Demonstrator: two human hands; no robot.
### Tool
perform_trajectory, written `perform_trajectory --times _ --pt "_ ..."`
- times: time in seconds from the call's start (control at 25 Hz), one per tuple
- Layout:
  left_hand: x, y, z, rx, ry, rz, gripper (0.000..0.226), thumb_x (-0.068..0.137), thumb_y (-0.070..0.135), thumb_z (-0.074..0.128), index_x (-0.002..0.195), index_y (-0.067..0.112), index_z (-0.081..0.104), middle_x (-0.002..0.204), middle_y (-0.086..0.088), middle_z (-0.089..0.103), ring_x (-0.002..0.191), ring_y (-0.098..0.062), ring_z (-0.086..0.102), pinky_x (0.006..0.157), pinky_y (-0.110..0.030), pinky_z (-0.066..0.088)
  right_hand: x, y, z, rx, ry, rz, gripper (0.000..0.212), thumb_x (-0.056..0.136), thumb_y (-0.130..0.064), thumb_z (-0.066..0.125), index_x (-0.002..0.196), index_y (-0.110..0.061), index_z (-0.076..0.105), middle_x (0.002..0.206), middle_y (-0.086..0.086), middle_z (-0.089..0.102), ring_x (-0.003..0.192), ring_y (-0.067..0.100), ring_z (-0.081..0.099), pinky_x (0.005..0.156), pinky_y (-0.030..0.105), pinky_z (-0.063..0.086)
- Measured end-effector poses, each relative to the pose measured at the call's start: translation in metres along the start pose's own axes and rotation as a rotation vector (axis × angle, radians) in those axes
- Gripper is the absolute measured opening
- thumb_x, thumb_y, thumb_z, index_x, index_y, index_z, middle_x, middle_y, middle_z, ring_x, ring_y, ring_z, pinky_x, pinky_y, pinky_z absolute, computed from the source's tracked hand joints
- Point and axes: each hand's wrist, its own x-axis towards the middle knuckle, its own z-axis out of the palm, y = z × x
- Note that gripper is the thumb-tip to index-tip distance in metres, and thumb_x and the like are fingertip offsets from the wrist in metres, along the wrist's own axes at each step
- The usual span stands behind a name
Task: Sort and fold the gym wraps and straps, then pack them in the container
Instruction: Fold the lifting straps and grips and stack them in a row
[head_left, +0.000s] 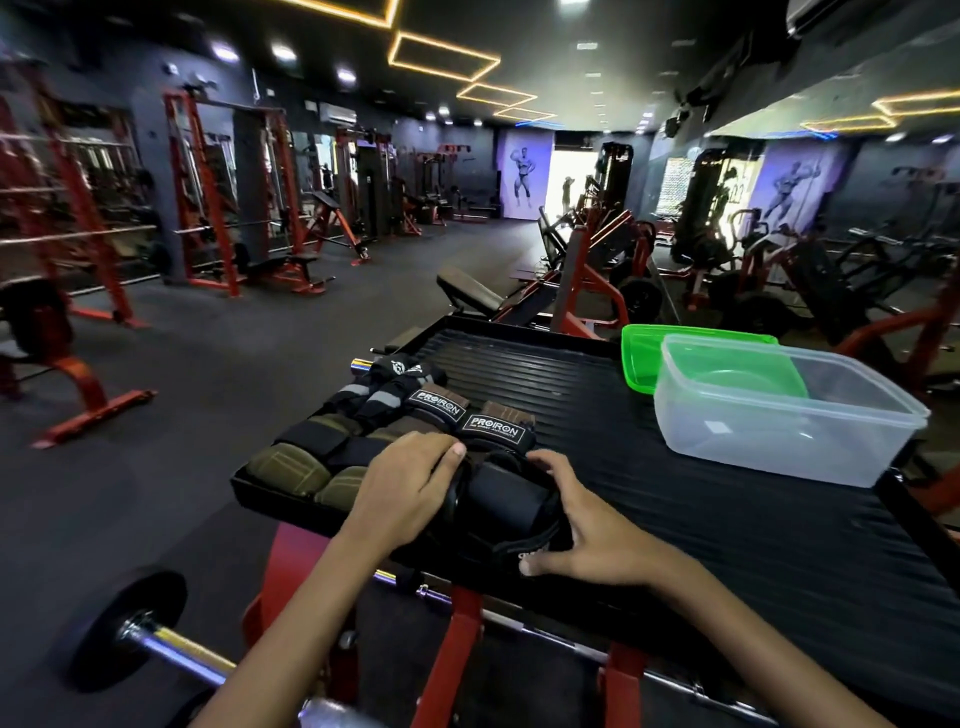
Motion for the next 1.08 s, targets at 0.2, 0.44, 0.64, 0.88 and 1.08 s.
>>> perform_trajectory --times 0.2,0.44,0.64,0.88,1.08 --pt "-0.003 0.002 0.0 -0.027 0.015 -0.065 0.063 0.086 0.056 0.016 0.095 0.017 0.065 0.09 0.001 0.067 0.091 -0.019 0.057 0.079 -0.037 0.045 0.005 -0.001 0.009 0.144 0.196 0.01 0.1 0.049 -0.033 0.091 0.134 -0.031 0.038 0.124 -0.01 0.057 0.117 0.002 0.053 0.101 0.019 0.041" --pt "-0.002 0.009 -0.003 -0.02 0.028 -0.11 0.069 0.081 0.058 0.013 0.087 0.012 0.064 0.081 -0.002 0.064 0.086 -0.02 0.056 0.076 -0.037 0.043 -0.012 -0.001 0.008 0.071 0.217 -0.044 0.072 0.052 -0.025 0.091 0.107 -0.04 0.046 0.103 -0.017 0.062 0.095 -0.009 0.057 0.081 0.007 0.042" --pt "0.002 0.001 0.001 -0.053 0.003 -0.088 0.069 0.083 0.06 0.013 0.088 0.014 0.065 0.085 -0.001 0.068 0.087 -0.02 0.056 0.079 -0.038 0.042 -0.007 -0.005 0.012 0.147 0.101 -0.029 0.074 0.059 -0.029 0.084 0.117 -0.032 0.037 0.114 -0.007 0.058 0.107 0.009 0.057 0.095 0.031 0.048" --pt "0.0 0.004 -0.006 0.009 -0.118 -0.039 0.067 0.082 0.062 0.015 0.101 0.02 0.063 0.097 0.002 0.066 0.096 -0.017 0.054 0.082 -0.031 0.038 -0.011 -0.009 0.012 0.182 0.149 -0.049 0.093 0.062 -0.039 0.082 0.136 -0.025 0.028 0.139 -0.011 0.037 0.13 -0.002 0.035 0.108 0.013 0.027" --pt "0.016 0.012 -0.013 0.068 -0.242 -0.036 0.029 0.094 0.041 0.045 0.111 0.021 0.058 0.112 0.002 0.064 0.107 -0.019 0.057 0.087 -0.032 0.044 -0.013 -0.013 0.005 0.119 0.082 -0.053 0.083 0.073 -0.028 0.078 0.137 -0.025 0.027 0.142 -0.007 0.034 0.131 -0.001 0.032 0.103 0.003 0.023"
